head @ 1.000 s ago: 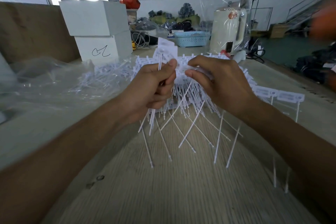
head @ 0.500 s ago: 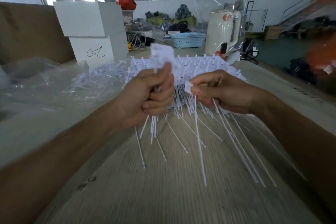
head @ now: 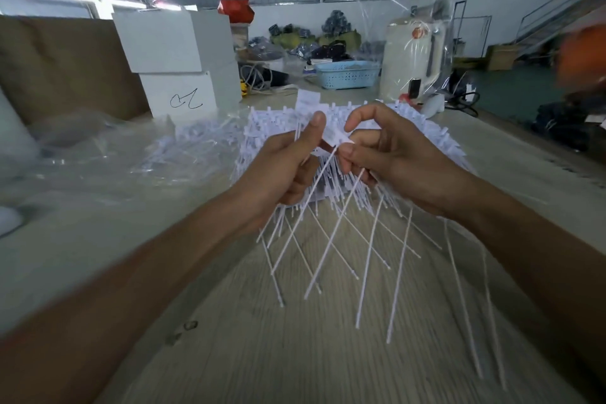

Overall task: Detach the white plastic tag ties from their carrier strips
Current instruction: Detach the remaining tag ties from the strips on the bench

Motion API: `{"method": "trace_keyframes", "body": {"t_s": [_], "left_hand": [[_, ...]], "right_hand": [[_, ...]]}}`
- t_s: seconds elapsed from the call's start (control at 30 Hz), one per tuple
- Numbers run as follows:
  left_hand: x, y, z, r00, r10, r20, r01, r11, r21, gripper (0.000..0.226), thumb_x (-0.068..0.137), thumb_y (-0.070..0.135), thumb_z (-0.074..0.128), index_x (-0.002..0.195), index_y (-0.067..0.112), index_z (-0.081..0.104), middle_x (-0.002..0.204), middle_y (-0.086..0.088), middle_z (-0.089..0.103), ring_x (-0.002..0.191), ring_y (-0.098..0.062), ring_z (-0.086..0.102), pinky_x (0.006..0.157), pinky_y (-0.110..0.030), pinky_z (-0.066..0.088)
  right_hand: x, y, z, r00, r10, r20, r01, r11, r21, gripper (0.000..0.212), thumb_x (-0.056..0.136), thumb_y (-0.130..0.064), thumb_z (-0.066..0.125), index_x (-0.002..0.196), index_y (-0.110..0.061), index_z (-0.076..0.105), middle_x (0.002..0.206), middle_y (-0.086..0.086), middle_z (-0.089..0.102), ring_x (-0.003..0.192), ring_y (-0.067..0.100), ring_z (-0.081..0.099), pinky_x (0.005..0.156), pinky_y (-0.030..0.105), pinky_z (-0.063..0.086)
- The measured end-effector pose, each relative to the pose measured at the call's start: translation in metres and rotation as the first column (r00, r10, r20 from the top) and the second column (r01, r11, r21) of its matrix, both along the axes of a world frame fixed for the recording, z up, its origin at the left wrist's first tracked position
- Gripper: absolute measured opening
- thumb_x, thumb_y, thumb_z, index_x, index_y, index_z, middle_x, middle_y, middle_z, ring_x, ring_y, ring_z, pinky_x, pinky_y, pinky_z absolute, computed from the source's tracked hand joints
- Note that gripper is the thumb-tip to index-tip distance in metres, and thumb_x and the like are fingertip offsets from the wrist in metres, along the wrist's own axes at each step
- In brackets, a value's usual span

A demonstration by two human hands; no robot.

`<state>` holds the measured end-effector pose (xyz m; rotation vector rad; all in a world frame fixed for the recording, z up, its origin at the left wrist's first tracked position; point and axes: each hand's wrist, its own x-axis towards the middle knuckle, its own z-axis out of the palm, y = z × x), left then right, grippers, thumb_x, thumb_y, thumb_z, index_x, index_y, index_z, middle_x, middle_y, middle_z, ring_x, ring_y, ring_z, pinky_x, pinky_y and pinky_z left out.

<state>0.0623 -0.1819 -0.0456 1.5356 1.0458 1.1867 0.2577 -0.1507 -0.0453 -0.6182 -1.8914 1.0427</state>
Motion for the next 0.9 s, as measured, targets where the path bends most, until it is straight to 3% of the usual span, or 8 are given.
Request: {"method": "trace_keyframes", "body": {"t_s": [0.1,0.23,0.43,0.53,0.63,0.73,0.83,0.9], "left_hand": [[0.005,-0.002,-0.004,0.995,0.004,-0.102,0.010,0.991,0.137,0.045,0.097,0.058,0.052,0.064,0.026,0.054,0.048,0.016,0.037,0.038,-0.003,0.031,0.038,-0.015,0.028],[0.008,-0.003,-0.008,0.990,0.029,-0.140,0.007,0.968,0.252,0.042,0.104,0.036,0.050,0.067,0.032,0.069,0.048,0.021,0.053,0.042,0.006,0.051,0.043,-0.004,0.034],[0.005,-0.001,-0.007,0.994,0.082,-0.071,-0.063,0.970,0.235,0.039,0.099,0.037,0.059,0.062,0.029,0.066,0.051,0.012,0.055,0.040,0.000,0.046,0.042,-0.012,0.033],[0.002,0.000,-0.004,0.992,0.107,-0.061,-0.090,0.967,0.239,0.038,0.100,0.036,0.059,0.064,0.025,0.055,0.050,0.005,0.043,0.040,-0.010,0.033,0.042,-0.020,0.028],[0.000,-0.001,-0.001,0.989,0.130,-0.074,-0.102,0.948,0.302,0.039,0.102,0.033,0.056,0.064,0.026,0.051,0.050,0.007,0.038,0.041,-0.008,0.033,0.042,-0.020,0.029],[0.003,-0.002,-0.002,0.975,0.177,-0.132,-0.126,0.937,0.326,0.043,0.103,0.033,0.055,0.061,0.025,0.048,0.050,0.009,0.035,0.042,-0.007,0.032,0.047,-0.025,0.028],[0.004,-0.001,-0.002,0.961,0.235,-0.149,-0.179,0.933,0.312,0.042,0.102,0.036,0.056,0.069,0.014,0.043,0.057,-0.005,0.030,0.046,-0.015,0.027,0.051,-0.032,0.023],[0.005,-0.001,0.000,0.954,0.261,-0.146,-0.207,0.928,0.310,0.041,0.101,0.037,0.056,0.072,0.012,0.042,0.062,-0.009,0.028,0.048,-0.016,0.027,0.052,-0.035,0.023]], "right_hand": [[-0.002,-0.003,-0.001,0.998,-0.056,-0.027,0.056,0.998,-0.011,0.017,0.098,-0.012,0.063,0.104,-0.016,0.047,0.072,0.008,0.068,0.063,0.024,0.051,0.053,0.027,0.043],[-0.005,-0.007,0.000,0.995,-0.099,0.021,0.099,0.995,-0.004,0.019,0.098,-0.012,0.063,0.103,-0.012,0.045,0.070,0.009,0.067,0.060,0.024,0.052,0.051,0.025,0.045],[-0.013,-0.017,-0.001,0.997,-0.062,0.051,0.063,0.998,-0.015,0.022,0.097,-0.007,0.061,0.109,-0.001,0.044,0.076,0.019,0.068,0.059,0.021,0.055,0.052,0.030,0.045],[-0.017,-0.019,0.000,0.997,-0.066,0.039,0.067,0.997,-0.048,0.027,0.097,-0.009,0.063,0.112,-0.002,0.042,0.083,0.027,0.069,0.061,0.021,0.061,0.053,0.034,0.050],[-0.017,-0.020,0.001,0.989,-0.050,0.142,0.064,0.993,-0.094,0.023,0.098,-0.017,0.061,0.112,-0.004,0.048,0.091,0.023,0.073,0.071,0.026,0.070,0.062,0.034,0.056],[-0.015,-0.019,-0.001,0.968,-0.065,0.242,0.071,0.997,-0.017,0.021,0.101,-0.017,0.057,0.090,0.000,0.059,0.076,0.013,0.072,0.063,0.026,0.067,0.063,0.040,0.056],[-0.014,-0.017,-0.002,0.950,-0.153,0.272,0.139,0.988,0.071,0.033,0.100,-0.022,0.060,0.083,0.006,0.062,0.067,0.010,0.067,0.053,0.019,0.062,0.053,0.032,0.050],[-0.016,-0.017,-0.001,0.927,-0.242,0.287,0.183,0.959,0.218,0.035,0.099,-0.024,0.062,0.080,0.006,0.063,0.063,0.010,0.064,0.047,0.017,0.059,0.050,0.028,0.047]]}}
